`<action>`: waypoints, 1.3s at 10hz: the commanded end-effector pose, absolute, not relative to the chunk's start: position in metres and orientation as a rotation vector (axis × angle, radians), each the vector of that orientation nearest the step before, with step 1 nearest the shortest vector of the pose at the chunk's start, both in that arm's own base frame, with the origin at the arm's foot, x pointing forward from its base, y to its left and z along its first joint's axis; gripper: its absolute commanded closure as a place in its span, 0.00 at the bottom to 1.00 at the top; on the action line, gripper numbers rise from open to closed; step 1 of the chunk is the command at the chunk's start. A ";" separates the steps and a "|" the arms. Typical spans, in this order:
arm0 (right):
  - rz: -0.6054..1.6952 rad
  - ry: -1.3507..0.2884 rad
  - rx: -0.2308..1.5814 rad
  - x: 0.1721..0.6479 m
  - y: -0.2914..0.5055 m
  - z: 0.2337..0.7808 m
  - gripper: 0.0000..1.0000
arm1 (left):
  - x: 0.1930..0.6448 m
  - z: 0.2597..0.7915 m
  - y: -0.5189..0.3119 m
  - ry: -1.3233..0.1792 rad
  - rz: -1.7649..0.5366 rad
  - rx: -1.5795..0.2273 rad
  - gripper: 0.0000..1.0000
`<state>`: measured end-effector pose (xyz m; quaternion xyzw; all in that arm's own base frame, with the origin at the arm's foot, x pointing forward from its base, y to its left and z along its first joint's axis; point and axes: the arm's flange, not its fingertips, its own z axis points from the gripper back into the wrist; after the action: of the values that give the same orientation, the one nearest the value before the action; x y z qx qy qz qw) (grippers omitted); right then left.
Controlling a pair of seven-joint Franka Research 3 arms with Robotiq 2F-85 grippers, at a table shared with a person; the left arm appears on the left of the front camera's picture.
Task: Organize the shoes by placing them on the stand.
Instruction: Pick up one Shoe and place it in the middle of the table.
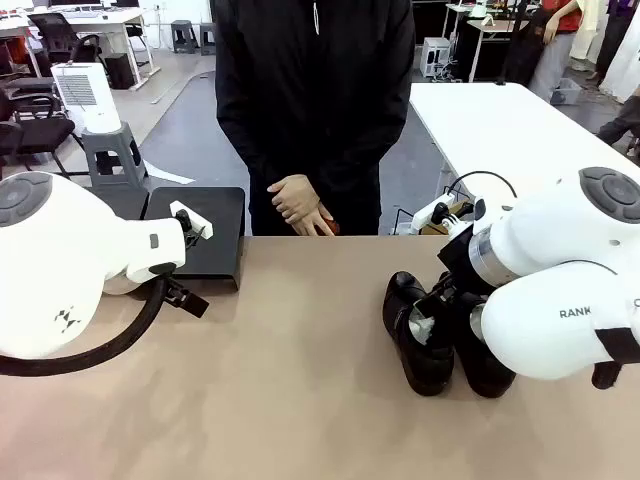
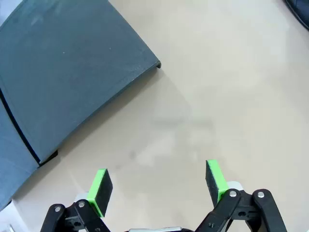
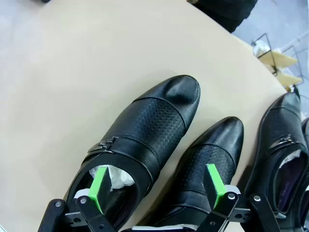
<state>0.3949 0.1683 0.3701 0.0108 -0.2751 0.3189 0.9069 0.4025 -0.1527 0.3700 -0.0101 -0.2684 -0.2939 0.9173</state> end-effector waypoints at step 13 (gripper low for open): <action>0.619 -0.615 0.057 0.384 0.135 0.410 0.00 | 0.397 0.396 -0.141 -0.579 -0.580 -0.036 0.00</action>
<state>0.3961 0.1615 0.3833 0.0134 -0.2865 0.3084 0.9070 0.4022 -0.1534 0.3761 -0.0106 -0.2741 -0.2921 0.9162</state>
